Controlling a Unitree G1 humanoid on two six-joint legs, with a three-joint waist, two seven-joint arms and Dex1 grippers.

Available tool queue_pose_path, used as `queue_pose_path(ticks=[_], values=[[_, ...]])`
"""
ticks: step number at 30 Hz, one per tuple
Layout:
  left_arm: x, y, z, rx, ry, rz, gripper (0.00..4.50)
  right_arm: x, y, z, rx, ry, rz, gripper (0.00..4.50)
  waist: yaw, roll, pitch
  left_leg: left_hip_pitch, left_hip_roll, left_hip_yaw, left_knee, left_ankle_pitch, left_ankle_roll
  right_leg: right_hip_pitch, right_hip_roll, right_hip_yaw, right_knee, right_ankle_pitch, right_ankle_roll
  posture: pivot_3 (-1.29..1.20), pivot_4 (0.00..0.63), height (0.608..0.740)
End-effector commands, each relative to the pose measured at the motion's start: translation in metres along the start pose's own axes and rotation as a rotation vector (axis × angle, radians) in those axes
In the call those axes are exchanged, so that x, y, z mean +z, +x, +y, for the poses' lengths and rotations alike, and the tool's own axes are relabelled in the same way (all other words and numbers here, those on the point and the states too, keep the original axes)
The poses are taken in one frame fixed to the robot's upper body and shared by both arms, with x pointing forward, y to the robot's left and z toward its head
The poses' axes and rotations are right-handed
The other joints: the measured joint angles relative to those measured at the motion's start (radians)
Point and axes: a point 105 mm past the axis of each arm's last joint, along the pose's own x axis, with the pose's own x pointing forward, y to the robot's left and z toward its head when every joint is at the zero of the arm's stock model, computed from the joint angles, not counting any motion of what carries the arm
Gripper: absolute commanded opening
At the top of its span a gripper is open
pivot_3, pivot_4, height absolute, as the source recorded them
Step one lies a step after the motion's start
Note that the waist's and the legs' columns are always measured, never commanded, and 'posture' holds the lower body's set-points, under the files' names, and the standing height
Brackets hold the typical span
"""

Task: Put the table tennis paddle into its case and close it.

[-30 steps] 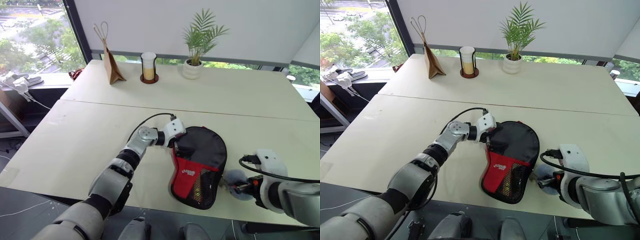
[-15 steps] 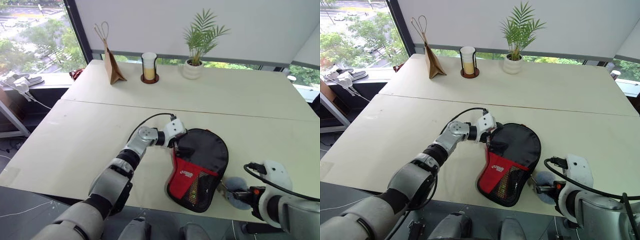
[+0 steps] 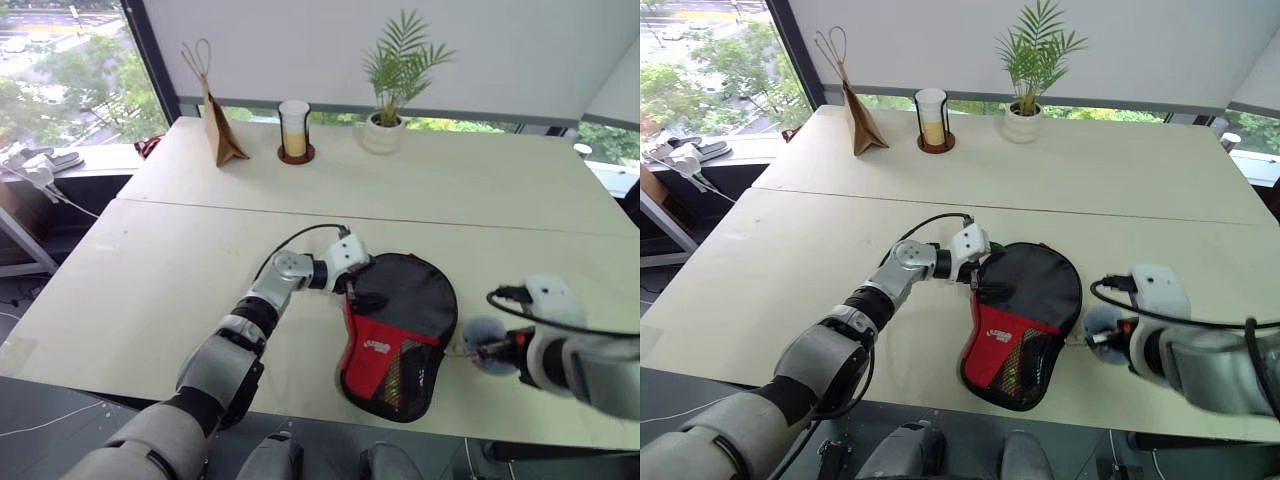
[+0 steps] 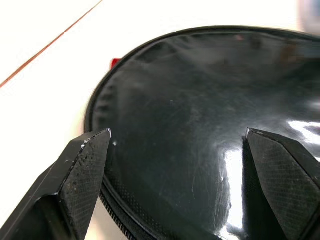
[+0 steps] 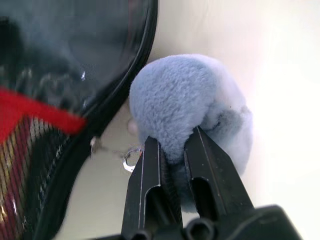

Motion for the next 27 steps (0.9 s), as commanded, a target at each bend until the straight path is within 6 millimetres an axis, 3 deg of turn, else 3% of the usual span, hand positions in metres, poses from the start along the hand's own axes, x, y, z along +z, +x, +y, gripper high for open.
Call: queue_pose_path(ticks=[1, 7, 11, 17, 21, 27], values=[[0.014, -0.011, 0.004, -0.026, -0.02, -0.078, 4.5, 0.022, 0.014, -0.02, -0.075, 0.018, -0.022, 0.14, -0.008, -0.002, 0.005, -0.002, 0.0, 0.0, 0.0, 0.0, -0.001, -0.002, 0.0, 0.0, 0.0, 0.0, 0.0, 0.0, 0.15, 0.74], [0.047, -0.023, 0.006, -0.089, -0.001, -0.198, 4.5, 0.059, 0.047, -0.015, -0.082, -0.044, -0.013, 0.14, -0.029, -0.002, 0.008, -0.017, 0.001, 0.001, 0.0, 0.007, -0.011, -0.019, 0.001, 0.001, 0.005, 0.001, 0.0, 0.0, 0.15, 0.74], [0.066, -0.013, 0.001, -0.114, 0.031, -0.224, 4.5, 0.058, 0.059, -0.003, -0.045, -0.086, 0.032, 0.14, -0.027, -0.002, 0.008, -0.018, 0.001, 0.002, -0.001, 0.007, -0.011, -0.022, 0.001, 0.001, 0.007, 0.001, 0.0, 0.0, 0.15, 0.74], [0.074, 0.008, -0.018, -0.212, 0.111, -0.2, 4.5, 0.051, 0.066, -0.001, -0.038, -0.098, 0.058, 0.14, -0.028, -0.003, 0.007, -0.017, 0.001, 0.003, 0.002, 0.007, -0.011, -0.021, 0.001, 0.001, 0.01, 0.001, 0.0, 0.0, 0.15, 0.74], [0.068, 0.029, -0.038, -0.292, 0.143, -0.159, 4.5, 0.049, 0.065, -0.008, -0.06, -0.083, 0.057, 0.14, -0.029, -0.003, 0.007, -0.016, 0.001, 0.003, 0.002, 0.007, -0.011, -0.022, 0.001, 0.002, 0.012, 0.001, 0.0, 0.0, 0.15, 0.74], [0.031, 0.044, -0.047, -0.287, 0.151, 0.005, 4.5, 0.047, 0.061, -0.013, -0.074, -0.086, 0.049, 0.14, -0.026, -0.003, 0.007, -0.016, 0.001, 0.004, 0.003, 0.007, -0.011, -0.023, 0.001, 0.002, 0.016, 0.001, 0.0, 0.0, 0.15, 0.74]])
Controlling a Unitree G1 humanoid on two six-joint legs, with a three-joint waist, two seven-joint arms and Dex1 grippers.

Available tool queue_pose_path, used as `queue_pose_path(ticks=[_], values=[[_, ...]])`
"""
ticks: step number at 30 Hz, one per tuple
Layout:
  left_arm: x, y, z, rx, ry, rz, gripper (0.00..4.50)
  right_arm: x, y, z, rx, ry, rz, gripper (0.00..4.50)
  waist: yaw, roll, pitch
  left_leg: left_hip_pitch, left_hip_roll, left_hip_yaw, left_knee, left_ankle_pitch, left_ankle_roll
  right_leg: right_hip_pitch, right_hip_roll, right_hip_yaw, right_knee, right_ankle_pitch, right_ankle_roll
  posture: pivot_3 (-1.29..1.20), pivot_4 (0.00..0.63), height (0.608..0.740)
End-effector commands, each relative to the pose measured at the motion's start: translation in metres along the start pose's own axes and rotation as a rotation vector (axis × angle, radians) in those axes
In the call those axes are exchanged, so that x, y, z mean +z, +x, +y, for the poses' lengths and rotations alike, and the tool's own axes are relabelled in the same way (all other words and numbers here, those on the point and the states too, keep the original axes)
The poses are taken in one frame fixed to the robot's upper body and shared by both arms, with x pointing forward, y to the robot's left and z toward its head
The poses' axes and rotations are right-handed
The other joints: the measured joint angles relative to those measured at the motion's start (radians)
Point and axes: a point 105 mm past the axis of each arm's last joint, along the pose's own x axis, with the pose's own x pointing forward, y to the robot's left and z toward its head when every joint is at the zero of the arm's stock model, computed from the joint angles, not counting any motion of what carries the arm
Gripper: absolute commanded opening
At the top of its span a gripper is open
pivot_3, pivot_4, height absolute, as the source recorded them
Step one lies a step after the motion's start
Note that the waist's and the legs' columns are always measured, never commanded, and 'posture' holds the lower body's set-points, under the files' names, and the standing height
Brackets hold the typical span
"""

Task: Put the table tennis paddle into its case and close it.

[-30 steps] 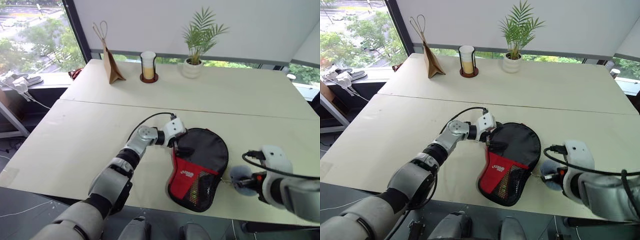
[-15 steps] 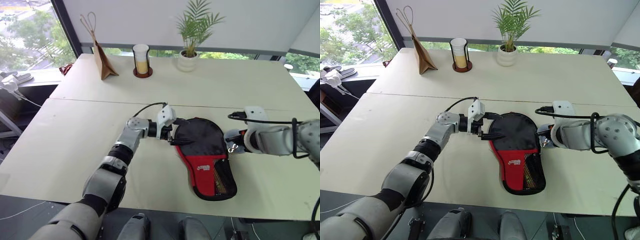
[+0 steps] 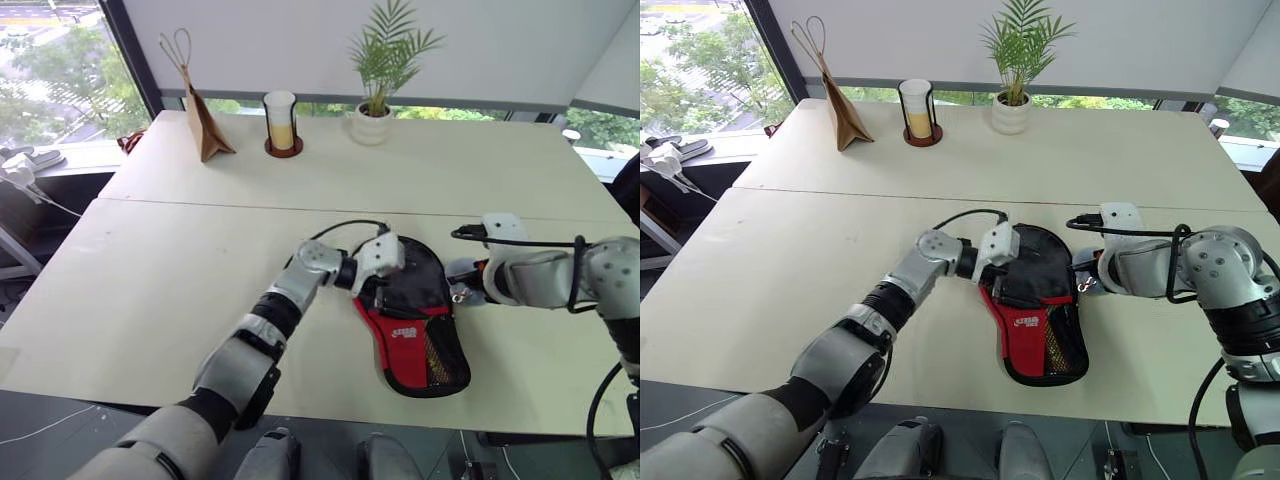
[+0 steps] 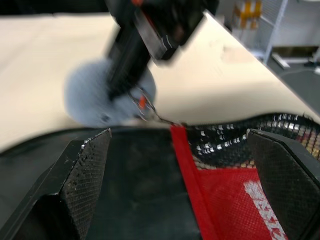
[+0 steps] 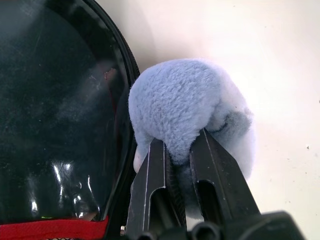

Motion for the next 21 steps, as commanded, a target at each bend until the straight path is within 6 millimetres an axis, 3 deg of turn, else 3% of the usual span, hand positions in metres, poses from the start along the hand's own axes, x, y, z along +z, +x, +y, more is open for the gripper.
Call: queue_pose_path(ticks=[1, 3, 7, 21], values=[[-0.015, 0.004, 0.001, 0.016, 0.037, 0.101, 4.5, -0.01, 0.0, -0.001, 0.0, -0.015, 0.028, 0.14, 0.001, 0.0, 0.0, 0.0, 0.0, 0.0, 0.0, 0.0, 0.0, 0.0, 0.0, 0.0, 0.0, 0.0, 0.0, 0.0, 0.15, 0.74], [-0.032, 0.005, 0.001, 0.049, 0.02, 0.18, 4.5, -0.014, -0.005, -0.001, 0.002, -0.032, 0.024, 0.14, 0.006, -0.001, 0.0, 0.0, 0.0, 0.0, 0.0, 0.0, 0.0, 0.0, 0.0, 0.0, 0.001, 0.0, 0.0, 0.0, 0.15, 0.74], [-0.046, 0.006, 0.001, 0.084, -0.002, 0.241, 4.5, -0.024, -0.014, 0.0, 0.01, -0.057, 0.019, 0.14, 0.007, -0.004, -0.003, 0.0, 0.0, -0.001, 0.001, 0.0, 0.0, 0.001, 0.0, 0.0, 0.001, 0.0, 0.0, 0.0, 0.15, 0.74], [-0.06, 0.007, -0.007, 0.079, -0.047, 0.268, 4.5, -0.081, -0.044, 0.019, 0.043, -0.049, 0.133, 0.14, 0.03, -0.007, -0.005, 0.002, -0.001, -0.001, 0.002, -0.001, 0.002, 0.004, -0.001, 0.0, 0.001, 0.0, 0.0, 0.0, 0.15, 0.74]])
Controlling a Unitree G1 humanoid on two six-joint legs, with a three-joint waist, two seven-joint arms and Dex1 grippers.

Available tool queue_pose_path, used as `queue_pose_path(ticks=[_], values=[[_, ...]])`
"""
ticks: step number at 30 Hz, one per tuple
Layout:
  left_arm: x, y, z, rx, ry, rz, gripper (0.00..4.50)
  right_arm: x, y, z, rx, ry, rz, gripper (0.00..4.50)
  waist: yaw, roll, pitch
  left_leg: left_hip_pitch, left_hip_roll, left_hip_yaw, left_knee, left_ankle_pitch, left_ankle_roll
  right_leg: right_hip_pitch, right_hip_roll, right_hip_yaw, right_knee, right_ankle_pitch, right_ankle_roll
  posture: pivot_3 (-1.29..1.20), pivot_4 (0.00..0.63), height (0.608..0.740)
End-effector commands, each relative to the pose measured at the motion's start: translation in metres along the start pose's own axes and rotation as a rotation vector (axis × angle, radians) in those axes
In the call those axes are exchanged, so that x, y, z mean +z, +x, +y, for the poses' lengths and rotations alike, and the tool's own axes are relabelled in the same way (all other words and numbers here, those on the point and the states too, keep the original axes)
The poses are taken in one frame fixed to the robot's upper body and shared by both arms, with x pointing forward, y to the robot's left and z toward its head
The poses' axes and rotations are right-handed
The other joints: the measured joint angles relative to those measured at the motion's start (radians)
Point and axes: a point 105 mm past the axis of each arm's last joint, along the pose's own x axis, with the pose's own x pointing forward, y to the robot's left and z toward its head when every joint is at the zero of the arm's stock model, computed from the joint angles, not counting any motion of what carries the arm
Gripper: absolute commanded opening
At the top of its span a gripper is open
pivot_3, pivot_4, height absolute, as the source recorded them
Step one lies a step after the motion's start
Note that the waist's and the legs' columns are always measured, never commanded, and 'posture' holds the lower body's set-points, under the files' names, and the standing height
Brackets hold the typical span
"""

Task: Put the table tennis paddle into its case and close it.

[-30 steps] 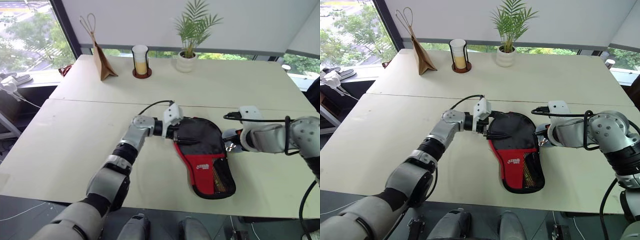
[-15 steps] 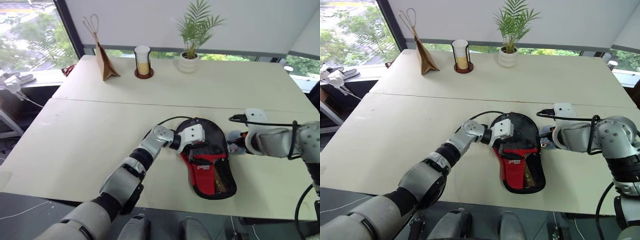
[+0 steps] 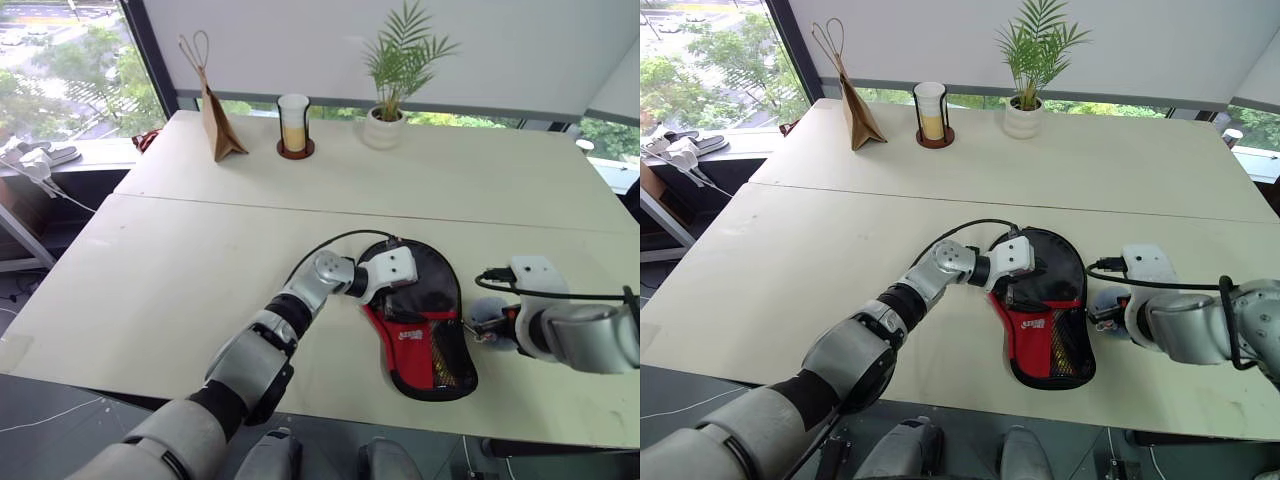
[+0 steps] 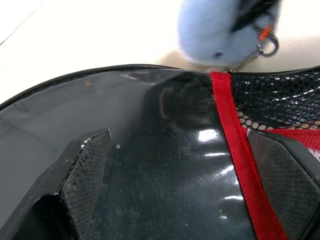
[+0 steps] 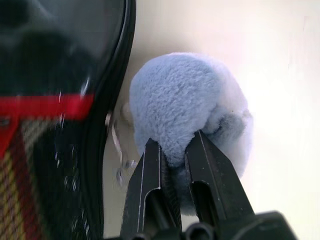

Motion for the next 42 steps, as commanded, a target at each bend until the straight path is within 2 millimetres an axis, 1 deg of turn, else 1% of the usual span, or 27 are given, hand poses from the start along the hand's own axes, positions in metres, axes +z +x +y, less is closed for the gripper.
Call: queue_pose_path(ticks=[1, 5, 8, 11, 19, 25, 32, 38, 41, 42], values=[[-0.041, -0.002, -0.017, -0.046, -0.053, 0.15, 4.5, -0.016, -0.007, 0.012, 0.032, -0.045, 0.045, 0.14, 0.0, 0.0, 0.0, 0.001, 0.0, 0.0, 0.0, -0.001, 0.002, 0.001, 0.0, 0.0, 0.0, 0.0, 0.0, 0.0, 0.15, 0.74], [-0.043, -0.003, -0.018, -0.045, -0.058, 0.152, 4.5, -0.026, -0.011, 0.01, 0.009, -0.067, 0.071, 0.14, 0.001, 0.0, 0.0, 0.003, 0.0, -0.001, 0.0, -0.002, 0.004, 0.004, 0.001, -0.001, -0.001, 0.0, 0.0, 0.0, 0.15, 0.74], [-0.043, -0.003, -0.017, -0.043, -0.061, 0.153, 4.5, -0.032, -0.013, 0.013, 0.018, -0.094, 0.09, 0.14, 0.001, 0.0, 0.0, 0.007, 0.0, -0.001, -0.001, -0.003, 0.005, 0.008, 0.001, -0.001, -0.003, 0.0, 0.0, 0.0, 0.15, 0.74], [-0.043, -0.003, -0.017, -0.04, -0.064, 0.153, 4.5, -0.039, -0.016, 0.017, 0.025, -0.127, 0.109, 0.14, 0.0, 0.0, 0.0, 0.013, 0.001, -0.002, -0.003, -0.004, 0.006, 0.015, 0.002, -0.001, -0.008, 0.0, 0.0, 0.0, 0.15, 0.74], [-0.043, -0.003, -0.016, -0.035, -0.067, 0.151, 4.5, -0.052, -0.024, 0.02, 0.053, -0.198, 0.17, 0.14, 0.0, 0.0, 0.0, 0.013, 0.001, -0.003, -0.003, -0.004, 0.007, 0.017, 0.002, -0.001, -0.011, 0.0, 0.0, 0.0, 0.15, 0.74], [-0.042, -0.004, -0.015, -0.032, -0.066, 0.151, 4.5, -0.055, -0.027, 0.019, 0.06, -0.223, 0.192, 0.14, 0.001, 0.0, 0.0, 0.013, 0.001, -0.003, -0.003, -0.004, 0.007, 0.017, 0.001, -0.002, -0.012, 0.0, 0.0, 0.0, 0.15, 0.74], [-0.04, -0.005, -0.012, -0.023, -0.063, 0.151, 4.5, -0.057, -0.033, 0.022, 0.092, -0.275, 0.211, 0.14, 0.001, 0.0, 0.0, 0.013, 0.001, -0.003, -0.003, -0.004, 0.007, 0.017, 0.001, -0.002, -0.013, 0.0, 0.0, 0.0, 0.15, 0.74], [-0.039, -0.006, -0.01, -0.016, -0.061, 0.149, 4.5, -0.056, -0.032, 0.02, 0.09, -0.283, 0.195, 0.14, 0.0, 0.0, 0.0, 0.013, 0.001, -0.003, -0.004, -0.004, 0.007, 0.017, 0.001, -0.002, -0.013, 0.0, 0.0, 0.0, 0.15, 0.74], [-0.038, -0.006, -0.009, -0.013, -0.061, 0.145, 4.5, -0.053, -0.031, 0.019, 0.094, -0.281, 0.172, 1.26, 0.0, 0.0, 0.0, 0.013, 0.001, -0.003, -0.004, -0.004, 0.007, 0.017, 0.001, -0.002, -0.013, 0.0, 0.0, 0.0, 0.15, 0.74], [-0.037, -0.007, -0.008, -0.01, -0.06, 0.139, 4.5, -0.05, -0.03, 0.016, 0.083, -0.287, 0.163, 1.71, 0.0, 0.0, 0.0, 0.013, 0.001, -0.003, -0.004, -0.004, 0.007, 0.017, 0.001, -0.002, -0.013, 0.0, 0.0, 0.0, 0.15, 0.74]])
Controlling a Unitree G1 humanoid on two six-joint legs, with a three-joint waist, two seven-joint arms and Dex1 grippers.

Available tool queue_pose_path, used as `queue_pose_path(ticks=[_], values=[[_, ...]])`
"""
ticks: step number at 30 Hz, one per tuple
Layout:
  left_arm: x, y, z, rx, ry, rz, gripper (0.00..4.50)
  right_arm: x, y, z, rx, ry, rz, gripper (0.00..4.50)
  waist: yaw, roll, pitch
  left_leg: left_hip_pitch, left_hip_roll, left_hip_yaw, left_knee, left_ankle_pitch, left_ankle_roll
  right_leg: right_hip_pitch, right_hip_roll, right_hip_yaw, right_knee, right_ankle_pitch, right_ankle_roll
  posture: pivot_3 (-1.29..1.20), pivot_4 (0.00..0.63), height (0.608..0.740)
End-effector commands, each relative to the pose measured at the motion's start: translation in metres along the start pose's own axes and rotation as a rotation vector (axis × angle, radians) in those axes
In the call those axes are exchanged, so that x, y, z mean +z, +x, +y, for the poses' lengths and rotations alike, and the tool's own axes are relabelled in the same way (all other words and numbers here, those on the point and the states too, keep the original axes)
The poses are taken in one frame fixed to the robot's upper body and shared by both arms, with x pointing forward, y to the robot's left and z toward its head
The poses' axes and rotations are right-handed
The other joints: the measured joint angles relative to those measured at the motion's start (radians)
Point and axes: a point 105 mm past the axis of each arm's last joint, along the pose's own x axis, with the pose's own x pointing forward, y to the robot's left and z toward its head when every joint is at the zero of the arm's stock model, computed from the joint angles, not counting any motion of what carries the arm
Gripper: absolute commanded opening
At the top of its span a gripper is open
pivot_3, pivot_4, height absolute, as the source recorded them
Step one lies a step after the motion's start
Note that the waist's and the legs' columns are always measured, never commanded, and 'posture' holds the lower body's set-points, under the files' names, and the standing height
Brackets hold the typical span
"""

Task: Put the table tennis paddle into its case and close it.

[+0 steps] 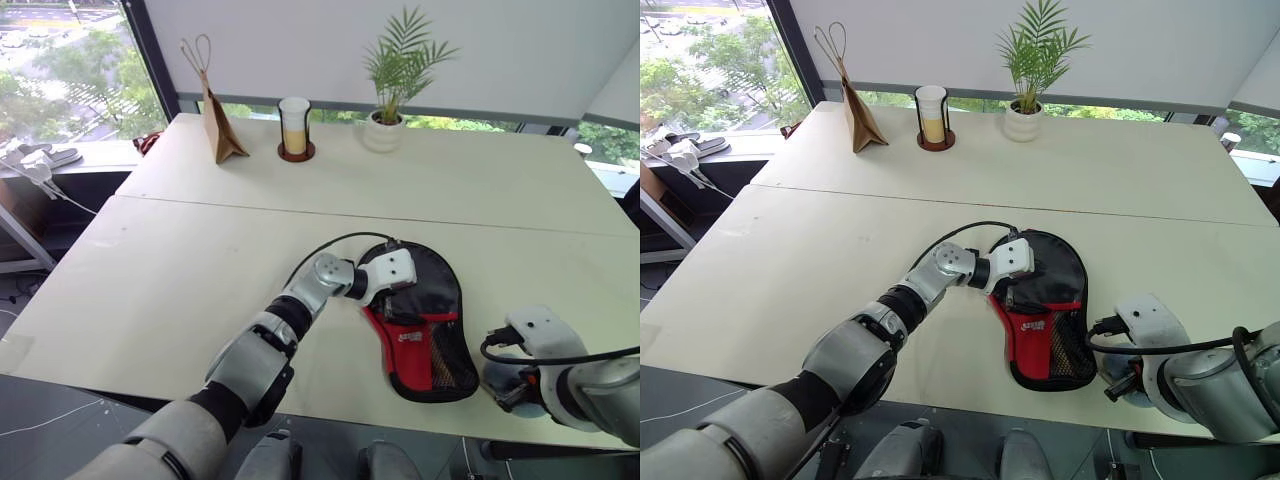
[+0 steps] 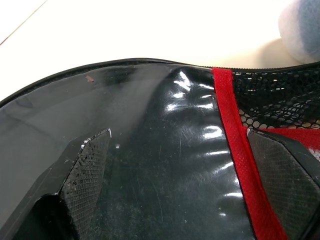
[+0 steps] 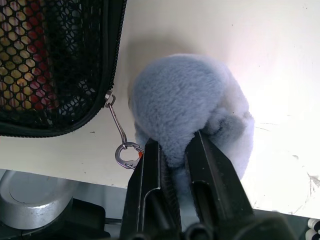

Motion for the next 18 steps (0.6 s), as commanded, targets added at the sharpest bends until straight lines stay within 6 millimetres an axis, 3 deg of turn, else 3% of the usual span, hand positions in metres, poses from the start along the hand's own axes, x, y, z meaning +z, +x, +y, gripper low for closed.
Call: queue_pose_path(ticks=[1, 5, 8, 11, 14, 18], values=[[-0.033, -0.007, -0.006, -0.012, -0.047, 0.124, 4.5, 0.004, -0.001, -0.006, -0.01, -0.021, -0.021, 2.27, 0.0, 0.0, 0.0, 0.0, 0.0, 0.0, 0.0, 0.0, 0.0, 0.0, 0.0, 0.0, 0.0, 0.0, 0.0, 0.0, 0.15, 0.74], [-0.027, -0.009, -0.003, -0.008, -0.047, 0.089, 4.5, 0.021, -0.007, -0.04, -0.082, -0.013, -0.08, 4.39, -0.002, 0.0, 0.0, 0.0, 0.0, 0.0, 0.0, 0.0, 0.0, 0.0, 0.0, 0.0, 0.0, 0.0, 0.0, 0.0, 0.15, 0.74], [-0.013, -0.015, 0.004, -0.012, -0.061, 0.023, 4.5, 0.048, -0.028, -0.07, -0.132, -0.09, -0.175, 4.46, -0.005, 0.005, 0.002, 0.0, 0.0, 0.001, 0.0, 0.0, 0.0, -0.001, 0.001, 0.001, 0.0, 0.0, 0.0, 0.0, 0.15, 0.74], [-0.003, -0.023, 0.011, -0.013, -0.062, -0.021, 4.5, 0.069, -0.045, -0.078, -0.106, -0.132, -0.283, 4.46, -0.01, 0.008, 0.002, 0.0, 0.001, 0.002, -0.003, 0.0, 0.0, -0.004, 0.003, 0.001, 0.001, 0.0, 0.0, 0.0, 0.15, 0.74], [0.019, -0.041, 0.026, 0.003, -0.071, -0.111, 4.5, 0.098, -0.066, -0.073, -0.037, -0.207, -0.491, 4.46, -0.023, 0.01, 0.006, -0.002, 0.002, 0.002, -0.005, 0.0, 0.0, -0.006, 0.004, 0.001, 0.001, 0.0, 0.0, 0.0, 0.15, 0.74], [0.037, -0.077, 0.044, 0.05, -0.081, -0.193, 4.5, 0.109, -0.077, -0.059, 0.046, -0.335, -0.655, 4.46, -0.029, 0.01, 0.007, -0.005, 0.002, 0.002, -0.003, 0.001, -0.002, -0.01, 0.003, 0.001, 0.003, 0.0, 0.0, 0.0, 0.15, 0.74]])
